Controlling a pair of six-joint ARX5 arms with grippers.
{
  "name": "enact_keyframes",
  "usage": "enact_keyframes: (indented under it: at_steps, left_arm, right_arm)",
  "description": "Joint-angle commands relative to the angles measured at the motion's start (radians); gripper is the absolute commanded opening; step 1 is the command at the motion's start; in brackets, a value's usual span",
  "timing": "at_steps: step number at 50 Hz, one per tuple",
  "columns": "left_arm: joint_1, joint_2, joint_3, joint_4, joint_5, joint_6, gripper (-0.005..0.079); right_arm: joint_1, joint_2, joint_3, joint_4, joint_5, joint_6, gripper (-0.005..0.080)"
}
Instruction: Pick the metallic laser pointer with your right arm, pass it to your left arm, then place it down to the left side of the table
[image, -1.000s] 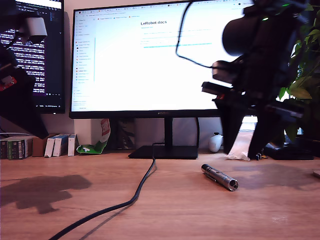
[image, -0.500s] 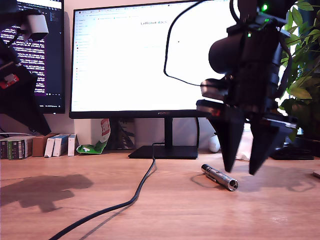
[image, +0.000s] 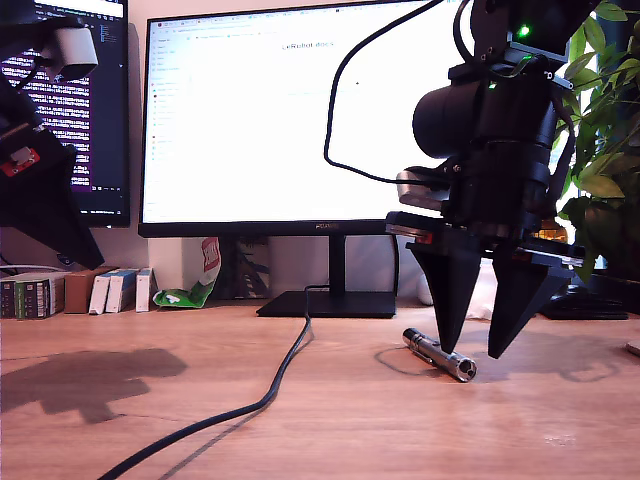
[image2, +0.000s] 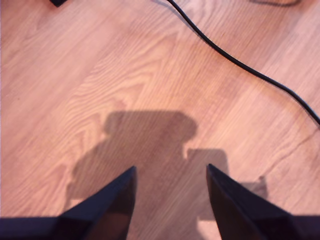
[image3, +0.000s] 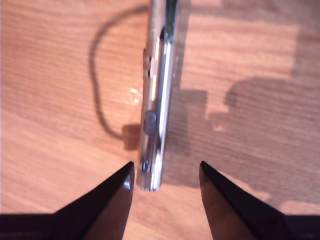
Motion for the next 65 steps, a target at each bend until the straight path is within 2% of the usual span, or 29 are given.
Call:
enact_keyframes:
  at_steps: [1, 45, 65]
  left_arm:
    - [-0.003, 0.003, 0.008, 0.007, 0.0, 0.008, 0.0399]
    - [-0.003, 0.003, 0.008, 0.007, 0.001, 0.008, 0.0399]
    - [-0.003, 0.003, 0.008, 0.006, 0.001, 0.008, 0.0399]
  right_arm:
    - [0.006, 0.008, 0.006, 0.005, -0.001, -0.003, 0.0375]
    - [0.012, 0.027, 0.018, 0.054, -0.011, -0.002, 0.0373]
    - [0.038, 0.081, 0.04, 0.063, -0.029, -0.002, 0.0372]
